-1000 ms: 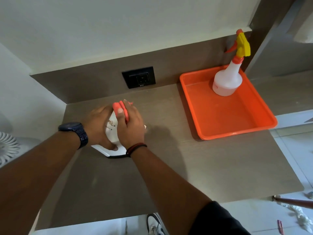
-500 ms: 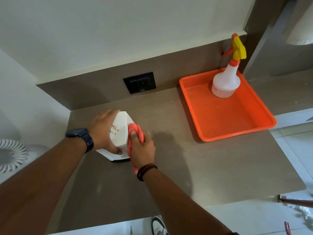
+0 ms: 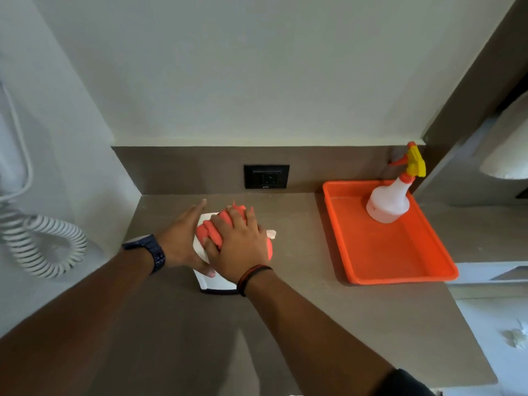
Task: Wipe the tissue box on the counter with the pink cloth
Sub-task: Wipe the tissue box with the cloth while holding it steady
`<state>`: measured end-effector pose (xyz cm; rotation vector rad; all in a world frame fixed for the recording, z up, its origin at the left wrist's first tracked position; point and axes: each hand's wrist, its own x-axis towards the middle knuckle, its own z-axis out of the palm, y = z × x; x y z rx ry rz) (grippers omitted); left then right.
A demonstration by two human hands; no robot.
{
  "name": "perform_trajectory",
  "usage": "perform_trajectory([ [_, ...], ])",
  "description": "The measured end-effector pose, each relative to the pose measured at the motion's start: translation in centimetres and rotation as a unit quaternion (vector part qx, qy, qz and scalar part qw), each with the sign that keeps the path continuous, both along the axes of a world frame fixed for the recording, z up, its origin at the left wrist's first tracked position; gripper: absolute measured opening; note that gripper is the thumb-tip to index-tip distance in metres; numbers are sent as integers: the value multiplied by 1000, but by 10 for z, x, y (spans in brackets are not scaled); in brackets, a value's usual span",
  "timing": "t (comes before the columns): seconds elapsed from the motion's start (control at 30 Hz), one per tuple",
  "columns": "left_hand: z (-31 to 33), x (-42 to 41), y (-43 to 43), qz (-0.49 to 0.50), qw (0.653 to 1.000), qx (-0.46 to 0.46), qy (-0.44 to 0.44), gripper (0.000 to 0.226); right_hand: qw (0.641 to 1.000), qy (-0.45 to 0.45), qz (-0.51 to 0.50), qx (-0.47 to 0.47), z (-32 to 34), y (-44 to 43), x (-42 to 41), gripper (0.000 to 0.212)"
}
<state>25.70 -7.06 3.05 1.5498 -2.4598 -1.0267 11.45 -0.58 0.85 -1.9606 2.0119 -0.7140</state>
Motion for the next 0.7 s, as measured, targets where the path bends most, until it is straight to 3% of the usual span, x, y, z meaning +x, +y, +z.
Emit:
perform_trajectory([
  [0.17, -4, -3, -8, -39, 999, -3, -20, 168, 999, 45, 21, -6, -2, 5, 1, 45],
  [0.3, -5, -5, -5, -42, 999, 1, -28, 156, 999, 36, 26, -7, -8, 9, -8, 51],
  [0.4, -7, -8, -1, -31, 999, -11, -37, 147, 1000, 3, 2, -2, -4, 6, -21, 44],
  [0.57, -10, -6, 4, -9, 1000, -12, -21, 151, 998, -40, -34, 25, 10, -7, -13, 36],
  [0.7, -11, -5, 5, -6, 1000, -11, -28, 148, 994, 51, 18, -91, 1, 4, -7, 21],
])
